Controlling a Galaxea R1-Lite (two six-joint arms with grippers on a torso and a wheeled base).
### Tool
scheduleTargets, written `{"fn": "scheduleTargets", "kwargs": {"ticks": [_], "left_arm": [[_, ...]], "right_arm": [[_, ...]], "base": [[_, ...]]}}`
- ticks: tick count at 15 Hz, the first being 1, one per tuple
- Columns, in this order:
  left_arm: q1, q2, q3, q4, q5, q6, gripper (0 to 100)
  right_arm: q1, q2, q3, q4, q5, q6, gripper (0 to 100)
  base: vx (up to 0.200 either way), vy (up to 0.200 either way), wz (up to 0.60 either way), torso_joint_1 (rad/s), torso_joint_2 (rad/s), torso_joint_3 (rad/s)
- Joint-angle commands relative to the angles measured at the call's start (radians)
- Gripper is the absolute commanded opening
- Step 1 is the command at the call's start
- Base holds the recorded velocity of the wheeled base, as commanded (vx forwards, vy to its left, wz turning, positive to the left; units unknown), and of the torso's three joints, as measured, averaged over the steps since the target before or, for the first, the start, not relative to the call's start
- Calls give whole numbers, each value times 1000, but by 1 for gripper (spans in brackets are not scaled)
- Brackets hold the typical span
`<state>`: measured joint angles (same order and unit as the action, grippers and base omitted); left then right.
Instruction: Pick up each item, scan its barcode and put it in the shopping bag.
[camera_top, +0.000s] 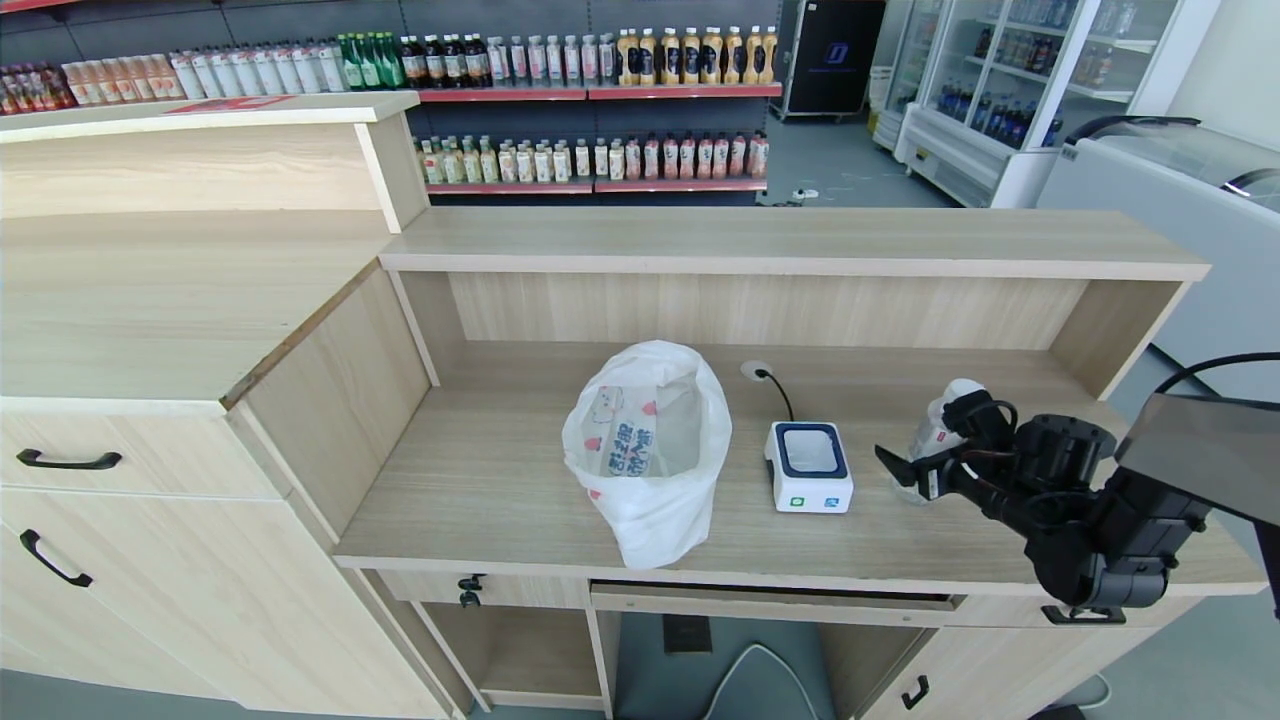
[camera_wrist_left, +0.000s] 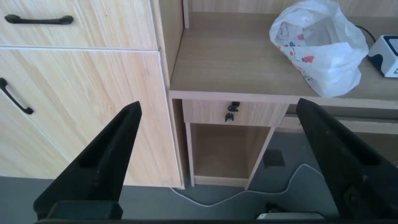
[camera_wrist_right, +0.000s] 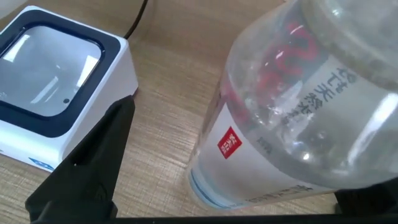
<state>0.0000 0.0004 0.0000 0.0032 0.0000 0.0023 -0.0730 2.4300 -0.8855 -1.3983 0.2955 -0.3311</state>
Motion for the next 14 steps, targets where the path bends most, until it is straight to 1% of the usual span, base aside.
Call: {"fn": "scheduleTargets", "kwargs": {"ticks": [1,2,3,4,9,14], "left_arm": [[0,0,0,0,0,1,100],[0,0,0,0,0,1,100],[0,0,0,0,0,1,100],[0,0,0,0,0,1,100],[0,0,0,0,0,1,100],[0,0,0,0,0,1,100]], "right_arm": [[-4,4,-3,-1,2,-13,100],[-5,6,-3,-2,7,-14,100],[-8,9,-6,-5,36,-11,100],[-16,9,-9,-2,65,-11,0],[-39,17,-64,51,82,-9,0],[-68,34,-72,58,82,-8,0]], "base": [[0,0,0,0,0,0],[0,0,0,0,0,0],[0,0,0,0,0,0],[0,0,0,0,0,0],[0,0,0,0,0,0],[0,0,0,0,0,0]]}}
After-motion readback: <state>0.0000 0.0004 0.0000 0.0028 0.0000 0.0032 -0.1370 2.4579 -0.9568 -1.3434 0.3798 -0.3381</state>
